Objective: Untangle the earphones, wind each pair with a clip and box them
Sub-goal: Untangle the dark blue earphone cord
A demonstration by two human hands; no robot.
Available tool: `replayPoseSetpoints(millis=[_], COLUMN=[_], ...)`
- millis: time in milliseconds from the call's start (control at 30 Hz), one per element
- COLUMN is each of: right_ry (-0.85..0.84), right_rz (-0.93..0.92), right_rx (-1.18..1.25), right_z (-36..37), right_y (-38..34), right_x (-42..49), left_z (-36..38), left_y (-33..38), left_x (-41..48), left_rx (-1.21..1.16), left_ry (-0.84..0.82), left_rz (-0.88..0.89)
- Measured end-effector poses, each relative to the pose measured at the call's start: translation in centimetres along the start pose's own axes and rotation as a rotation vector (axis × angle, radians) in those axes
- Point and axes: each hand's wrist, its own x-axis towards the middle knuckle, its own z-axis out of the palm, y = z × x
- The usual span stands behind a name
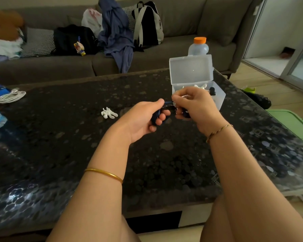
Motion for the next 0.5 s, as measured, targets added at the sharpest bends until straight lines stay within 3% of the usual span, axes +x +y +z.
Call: replayPoseSetpoints(millis=[133,300,500], right_ry=[0.029,-0.060,-0.134], right_rz=[0.131,0.192,0.211], right_rx=[0.159,0.384,0.420], right_z=[0.9,3.0,3.2], right_y=[0.4,0.2,-0.1], right_x=[0.0,-0.3,-0.6], left_z=[-0.5,-0.7,-1.1], left_y=[0.4,0.4,0.3], left_x=[-0.2,0.1,0.1], left_rx=[-0.323,-0.524,-0.529], left_ry=[-0.050,0.016,0.088], left_rz=[-0.053,-0.016,-0.006])
